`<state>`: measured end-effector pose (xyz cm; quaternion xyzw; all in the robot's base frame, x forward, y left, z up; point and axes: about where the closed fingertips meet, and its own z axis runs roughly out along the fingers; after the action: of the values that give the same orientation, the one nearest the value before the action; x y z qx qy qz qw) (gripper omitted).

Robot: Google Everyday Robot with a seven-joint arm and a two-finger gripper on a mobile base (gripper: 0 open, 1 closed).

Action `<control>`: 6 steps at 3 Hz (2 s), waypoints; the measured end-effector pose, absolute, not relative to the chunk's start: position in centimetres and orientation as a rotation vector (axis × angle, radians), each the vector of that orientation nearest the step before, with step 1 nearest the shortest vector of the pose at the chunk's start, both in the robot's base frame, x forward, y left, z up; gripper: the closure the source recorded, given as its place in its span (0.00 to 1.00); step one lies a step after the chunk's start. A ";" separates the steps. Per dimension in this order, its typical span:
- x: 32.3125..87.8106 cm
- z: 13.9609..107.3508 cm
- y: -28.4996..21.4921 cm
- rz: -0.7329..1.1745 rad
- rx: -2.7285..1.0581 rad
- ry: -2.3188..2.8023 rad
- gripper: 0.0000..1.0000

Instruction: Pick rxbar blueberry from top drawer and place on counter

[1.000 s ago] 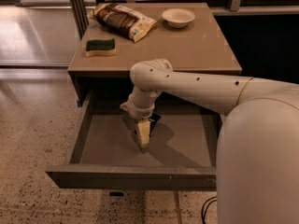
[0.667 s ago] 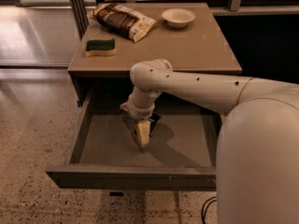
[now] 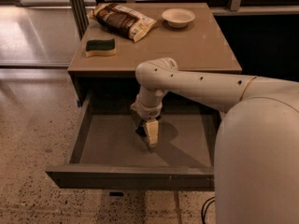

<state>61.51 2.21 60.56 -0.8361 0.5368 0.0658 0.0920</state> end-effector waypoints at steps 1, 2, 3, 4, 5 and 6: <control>61.5 60.5 2.2 0.197 -2.485 1.595 0.00; 61.5 59.8 2.3 0.222 -2.501 1.615 0.00; 61.4 59.4 2.4 0.244 -2.516 1.622 0.00; 61.2 58.7 2.6 0.276 -2.511 1.628 0.00; 61.0 58.1 2.3 0.344 -2.464 1.633 0.18; 61.0 58.1 2.3 0.350 -2.461 1.635 0.42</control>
Offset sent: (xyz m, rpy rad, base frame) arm 0.0013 0.0012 -0.0124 -0.0305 0.0581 -0.0082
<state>60.96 2.29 58.07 -0.8243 0.5476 0.1171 0.0834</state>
